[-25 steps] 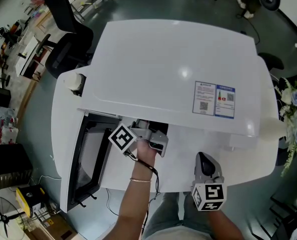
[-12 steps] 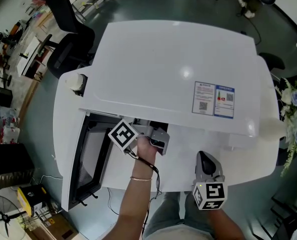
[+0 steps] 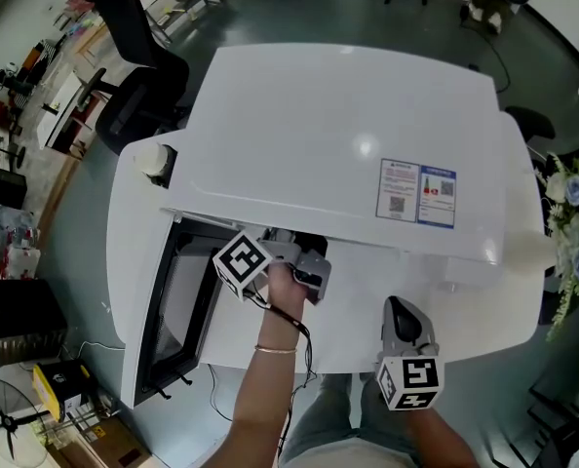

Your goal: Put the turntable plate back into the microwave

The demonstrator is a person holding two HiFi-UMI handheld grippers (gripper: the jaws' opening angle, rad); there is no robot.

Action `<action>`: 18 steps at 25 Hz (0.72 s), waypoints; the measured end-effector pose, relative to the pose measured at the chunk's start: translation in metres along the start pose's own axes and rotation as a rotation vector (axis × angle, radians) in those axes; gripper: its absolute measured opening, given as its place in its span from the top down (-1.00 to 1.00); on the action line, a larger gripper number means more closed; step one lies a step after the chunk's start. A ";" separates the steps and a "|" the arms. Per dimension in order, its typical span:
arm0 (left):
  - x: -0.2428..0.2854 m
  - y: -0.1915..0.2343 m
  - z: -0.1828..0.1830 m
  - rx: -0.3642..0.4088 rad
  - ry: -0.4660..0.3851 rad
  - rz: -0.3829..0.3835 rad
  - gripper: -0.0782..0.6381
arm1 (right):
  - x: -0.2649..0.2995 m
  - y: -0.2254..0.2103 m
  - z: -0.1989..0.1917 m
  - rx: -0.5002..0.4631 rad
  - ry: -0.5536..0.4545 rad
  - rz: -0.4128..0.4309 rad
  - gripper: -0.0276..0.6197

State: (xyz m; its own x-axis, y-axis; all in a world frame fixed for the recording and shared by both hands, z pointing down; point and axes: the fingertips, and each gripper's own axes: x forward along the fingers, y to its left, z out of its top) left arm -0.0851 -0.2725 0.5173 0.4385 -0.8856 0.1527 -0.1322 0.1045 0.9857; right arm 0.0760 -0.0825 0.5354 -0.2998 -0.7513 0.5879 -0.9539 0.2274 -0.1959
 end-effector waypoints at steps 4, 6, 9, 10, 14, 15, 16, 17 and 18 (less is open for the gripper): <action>0.001 0.006 -0.001 0.011 0.015 0.049 0.73 | -0.003 -0.001 0.000 -0.002 -0.005 -0.003 0.88; 0.002 0.007 0.000 0.029 0.024 0.066 0.71 | -0.004 -0.001 0.001 -0.001 -0.007 -0.006 0.88; 0.003 0.008 0.000 0.057 0.042 0.085 0.66 | -0.006 -0.001 -0.001 0.002 -0.008 -0.008 0.88; 0.003 0.008 0.000 0.067 0.047 0.092 0.66 | -0.006 -0.001 -0.001 0.003 -0.008 -0.009 0.88; 0.005 0.005 -0.002 0.117 0.066 0.104 0.50 | -0.008 0.000 -0.002 0.003 -0.011 -0.010 0.88; 0.005 0.004 -0.002 0.131 0.071 0.104 0.49 | -0.008 0.001 -0.002 0.003 -0.012 -0.010 0.88; 0.005 0.003 -0.003 0.145 0.076 0.103 0.47 | -0.009 0.002 -0.002 0.002 -0.011 -0.009 0.88; 0.006 0.002 -0.004 0.156 0.080 0.101 0.43 | -0.009 0.002 -0.002 0.000 -0.011 -0.009 0.88; 0.006 0.001 -0.004 0.165 0.083 0.098 0.38 | -0.010 0.003 -0.002 -0.001 -0.011 -0.009 0.88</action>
State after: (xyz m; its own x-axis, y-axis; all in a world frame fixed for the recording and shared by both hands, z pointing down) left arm -0.0790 -0.2758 0.5190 0.4871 -0.8340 0.2592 -0.3185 0.1068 0.9419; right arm 0.0765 -0.0733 0.5306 -0.2909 -0.7603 0.5808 -0.9566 0.2211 -0.1897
